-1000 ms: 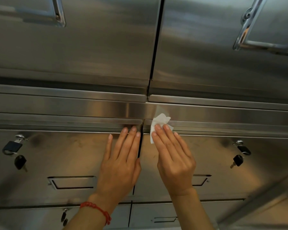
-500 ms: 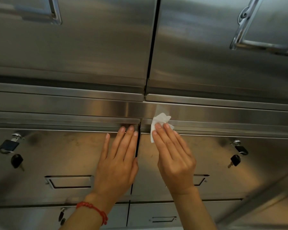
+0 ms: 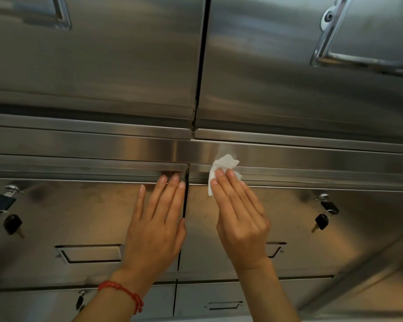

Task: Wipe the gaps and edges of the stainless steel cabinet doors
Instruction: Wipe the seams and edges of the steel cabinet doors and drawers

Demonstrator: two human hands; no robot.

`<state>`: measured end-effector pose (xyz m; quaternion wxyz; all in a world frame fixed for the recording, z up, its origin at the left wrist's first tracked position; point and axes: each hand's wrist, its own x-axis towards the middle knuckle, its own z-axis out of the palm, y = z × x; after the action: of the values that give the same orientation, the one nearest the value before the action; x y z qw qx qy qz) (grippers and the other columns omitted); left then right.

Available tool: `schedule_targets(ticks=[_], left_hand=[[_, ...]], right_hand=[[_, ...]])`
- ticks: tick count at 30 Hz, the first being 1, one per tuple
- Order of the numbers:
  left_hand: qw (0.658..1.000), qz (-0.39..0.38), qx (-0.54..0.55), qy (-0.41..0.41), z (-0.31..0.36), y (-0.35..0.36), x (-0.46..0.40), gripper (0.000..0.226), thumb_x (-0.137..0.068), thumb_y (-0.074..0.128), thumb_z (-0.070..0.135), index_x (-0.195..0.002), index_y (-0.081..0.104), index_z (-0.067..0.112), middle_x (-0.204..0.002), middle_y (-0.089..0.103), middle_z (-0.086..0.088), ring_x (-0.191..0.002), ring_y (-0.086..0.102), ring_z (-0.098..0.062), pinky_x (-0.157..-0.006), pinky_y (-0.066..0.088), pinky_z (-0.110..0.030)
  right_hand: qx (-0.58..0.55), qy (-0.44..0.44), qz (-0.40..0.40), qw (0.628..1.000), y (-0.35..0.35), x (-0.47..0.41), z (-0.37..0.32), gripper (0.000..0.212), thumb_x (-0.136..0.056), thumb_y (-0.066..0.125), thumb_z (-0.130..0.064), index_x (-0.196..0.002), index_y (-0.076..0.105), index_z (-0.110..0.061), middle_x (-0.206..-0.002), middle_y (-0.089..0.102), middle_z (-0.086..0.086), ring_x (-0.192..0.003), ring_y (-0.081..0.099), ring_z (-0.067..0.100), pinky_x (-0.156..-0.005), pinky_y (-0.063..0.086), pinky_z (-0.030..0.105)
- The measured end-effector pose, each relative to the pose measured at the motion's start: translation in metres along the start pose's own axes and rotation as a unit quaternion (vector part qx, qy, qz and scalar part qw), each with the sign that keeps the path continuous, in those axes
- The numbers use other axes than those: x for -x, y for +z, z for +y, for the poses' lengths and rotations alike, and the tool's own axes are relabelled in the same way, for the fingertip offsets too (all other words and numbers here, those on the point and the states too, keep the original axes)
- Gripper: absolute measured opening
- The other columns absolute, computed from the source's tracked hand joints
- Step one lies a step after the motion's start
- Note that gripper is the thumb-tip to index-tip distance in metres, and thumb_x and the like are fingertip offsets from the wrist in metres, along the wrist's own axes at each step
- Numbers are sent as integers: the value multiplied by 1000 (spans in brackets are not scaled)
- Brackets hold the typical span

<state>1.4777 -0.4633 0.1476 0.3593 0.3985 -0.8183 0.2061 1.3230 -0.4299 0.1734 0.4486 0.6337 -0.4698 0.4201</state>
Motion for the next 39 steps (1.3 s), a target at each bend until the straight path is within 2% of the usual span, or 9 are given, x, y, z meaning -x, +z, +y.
schedule_targets(ticks=[3, 16, 22, 27, 33, 39], left_hand=[[1000, -1, 0, -3, 1, 0, 0, 58, -86, 40, 25, -139, 30, 2, -145, 31, -15, -135, 28, -29, -110, 19, -51], [1000, -9, 1, -5, 1, -3, -1, 58, -85, 40, 25, -138, 30, 3, -142, 41, -18, -134, 29, -30, -111, 16, -49], [1000, -11, 3, -6, 2, -3, -1, 58, -85, 40, 25, -138, 30, 2, -144, 34, -16, -134, 28, -30, -112, 15, -49], [1000, -9, 4, -9, 2, -3, -1, 58, -85, 39, 25, -138, 30, 2, -144, 34, -17, -134, 28, -30, -112, 14, -48], [1000, -5, -1, -7, 2, -2, -1, 59, -86, 40, 25, -139, 30, 2, -145, 32, -16, -135, 27, -30, -112, 16, -50], [1000, -3, -3, -9, 3, -1, -1, 58, -86, 39, 25, -138, 31, 1, -144, 33, -17, -135, 28, -31, -112, 16, -49]], right_hand=[[-5, -5, -4, 1000, 0, -1, 1, 22, -92, 57, 2, -108, 70, -3, -118, 65, 10, -114, 60, 20, -93, 51, 34], [21, 27, -21, 999, -17, 7, 25, 23, -84, 67, 5, -106, 70, -1, -115, 65, 13, -110, 62, 24, -90, 54, 38], [21, 42, -24, 999, -19, 7, 25, 29, -77, 74, 7, -105, 69, 3, -114, 65, 16, -109, 62, 26, -89, 53, 40], [15, 21, -29, 999, -20, 6, 27, 21, -85, 66, 4, -106, 69, 2, -115, 65, 16, -110, 61, 26, -89, 54, 40], [34, 34, -26, 998, -26, 11, 41, 19, -88, 61, 4, -105, 69, 4, -114, 65, 17, -109, 62, 28, -88, 54, 42], [28, 18, -25, 999, -22, 8, 35, 18, -91, 59, 1, -105, 70, 2, -114, 65, 16, -109, 62, 26, -91, 53, 39]])
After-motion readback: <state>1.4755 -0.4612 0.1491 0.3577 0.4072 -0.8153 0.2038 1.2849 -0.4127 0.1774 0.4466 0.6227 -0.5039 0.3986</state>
